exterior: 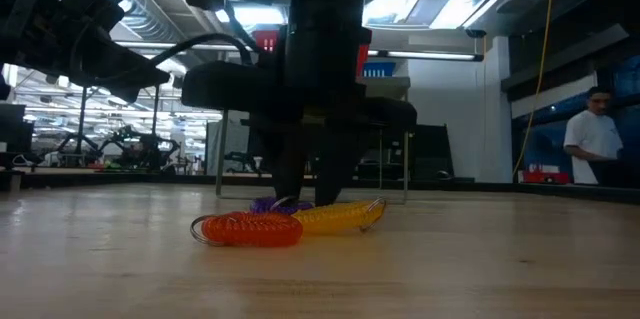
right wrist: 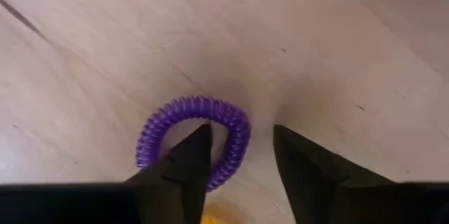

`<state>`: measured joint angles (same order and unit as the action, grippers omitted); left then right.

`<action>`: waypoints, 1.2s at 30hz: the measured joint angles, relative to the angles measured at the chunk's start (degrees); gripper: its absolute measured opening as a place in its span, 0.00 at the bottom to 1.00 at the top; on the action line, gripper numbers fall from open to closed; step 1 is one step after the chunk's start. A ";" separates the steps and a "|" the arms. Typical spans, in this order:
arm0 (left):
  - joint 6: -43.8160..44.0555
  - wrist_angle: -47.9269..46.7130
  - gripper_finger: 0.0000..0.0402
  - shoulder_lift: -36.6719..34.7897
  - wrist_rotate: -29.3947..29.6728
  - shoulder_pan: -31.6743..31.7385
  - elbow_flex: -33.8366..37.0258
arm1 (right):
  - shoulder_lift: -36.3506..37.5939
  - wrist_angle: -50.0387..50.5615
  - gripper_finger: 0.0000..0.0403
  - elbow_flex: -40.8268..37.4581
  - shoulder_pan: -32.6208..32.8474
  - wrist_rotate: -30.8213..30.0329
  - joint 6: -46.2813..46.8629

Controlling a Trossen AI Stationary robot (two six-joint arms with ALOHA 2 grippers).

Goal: Pick & Place Office Desk Supplies
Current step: Put the spring keychain into the red bin

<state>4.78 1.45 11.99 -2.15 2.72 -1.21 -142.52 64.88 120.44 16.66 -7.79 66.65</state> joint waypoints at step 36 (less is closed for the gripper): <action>0.00 -0.02 0.37 0.05 0.00 0.02 0.00 | 28.12 9.26 0.01 12.90 -8.64 -29.08 -12.35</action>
<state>4.78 1.43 12.04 -2.15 2.74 -1.21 -114.40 74.14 133.34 8.02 -36.87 54.30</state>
